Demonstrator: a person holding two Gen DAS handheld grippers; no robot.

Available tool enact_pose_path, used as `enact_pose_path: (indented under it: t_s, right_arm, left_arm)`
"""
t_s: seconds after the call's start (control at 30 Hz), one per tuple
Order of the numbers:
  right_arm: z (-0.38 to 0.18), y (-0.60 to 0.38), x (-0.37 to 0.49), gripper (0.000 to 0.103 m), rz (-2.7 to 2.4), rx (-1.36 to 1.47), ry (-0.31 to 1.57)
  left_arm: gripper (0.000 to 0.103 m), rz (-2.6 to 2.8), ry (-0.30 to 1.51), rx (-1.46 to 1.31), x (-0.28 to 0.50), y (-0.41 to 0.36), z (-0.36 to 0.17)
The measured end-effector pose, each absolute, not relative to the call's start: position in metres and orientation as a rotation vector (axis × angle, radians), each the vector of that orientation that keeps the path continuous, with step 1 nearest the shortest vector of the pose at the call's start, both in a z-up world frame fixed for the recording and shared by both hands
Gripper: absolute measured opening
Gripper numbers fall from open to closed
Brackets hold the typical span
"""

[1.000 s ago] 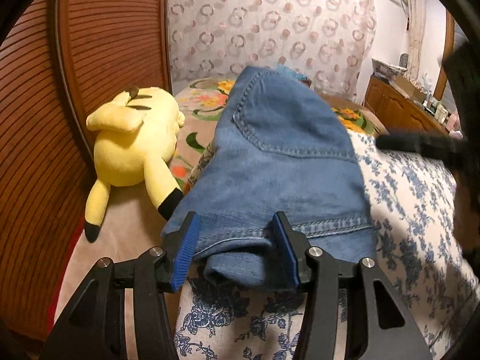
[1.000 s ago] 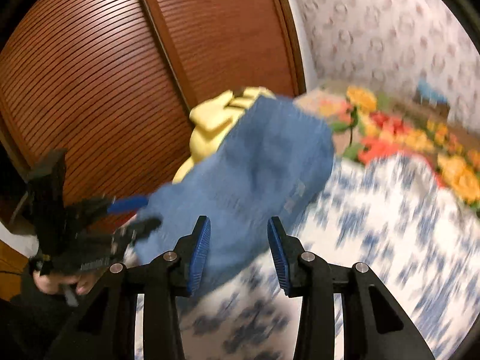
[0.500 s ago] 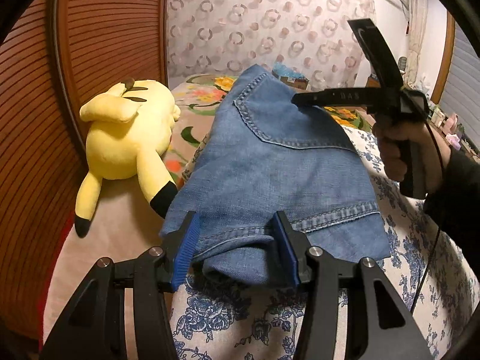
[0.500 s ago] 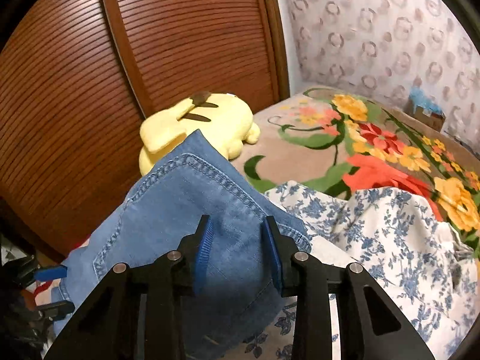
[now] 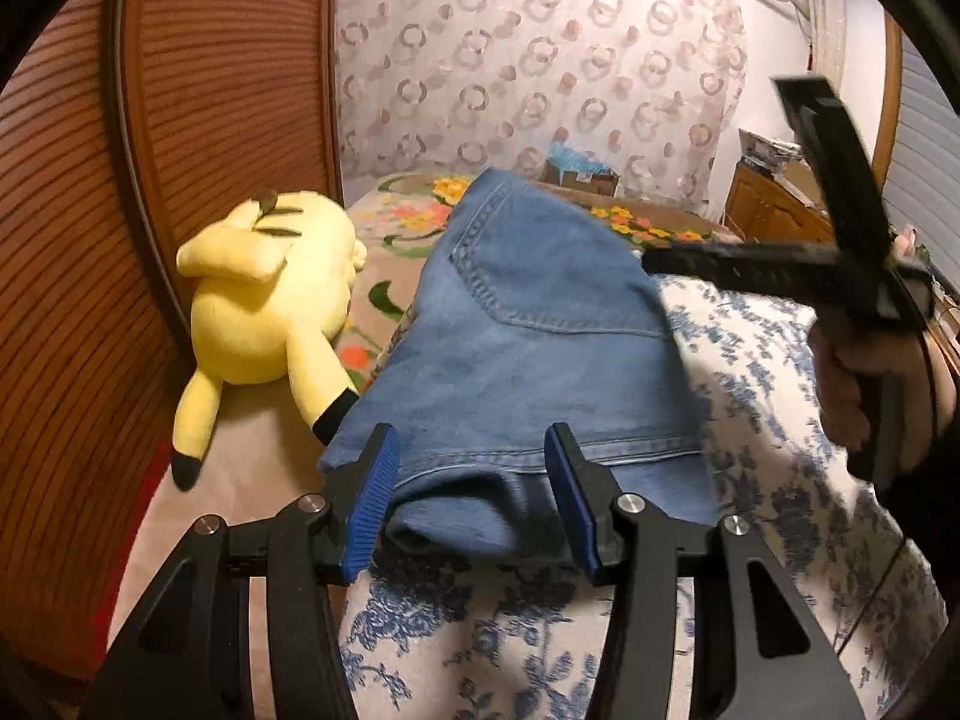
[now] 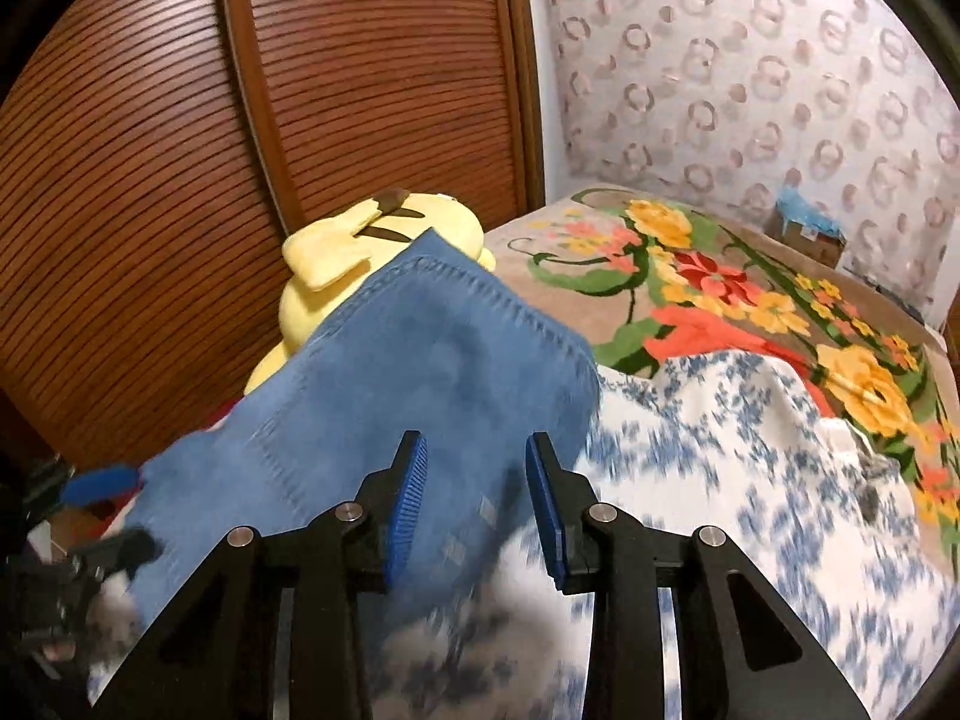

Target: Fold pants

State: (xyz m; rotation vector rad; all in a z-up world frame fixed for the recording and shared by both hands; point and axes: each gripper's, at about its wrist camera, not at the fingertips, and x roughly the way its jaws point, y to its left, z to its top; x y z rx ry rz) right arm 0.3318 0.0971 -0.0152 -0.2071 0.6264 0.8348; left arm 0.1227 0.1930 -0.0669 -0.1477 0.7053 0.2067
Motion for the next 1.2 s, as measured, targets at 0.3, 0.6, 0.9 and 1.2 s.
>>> enact_pose_path:
  t_s: [0.3, 0.6, 0.9, 1.2]
  right_arm:
    - [0.001, 0.019, 0.258, 0.035, 0.809, -0.142, 0.594]
    - [0.018, -0.045, 0.204, 0.037, 0.755, -0.114, 0.542]
    - [0.025, -0.098, 0.162, 0.044, 0.674, -0.069, 0.502]
    - [0.042, -0.156, 0.112, 0.062, 0.539, -0.04, 0.459]
  left_arm:
    - [0.066, 0.151, 0.648, -0.118, 0.111, 0.16, -0.039]
    - [0.103, 0.068, 0.618, -0.084, 0.105, 0.119, -0.02]
    - [0.103, 0.054, 0.6, -0.047, 0.094, 0.078, -0.008]
    - [0.103, 0.009, 0.576, -0.027, 0.085, 0.031, 0.007]
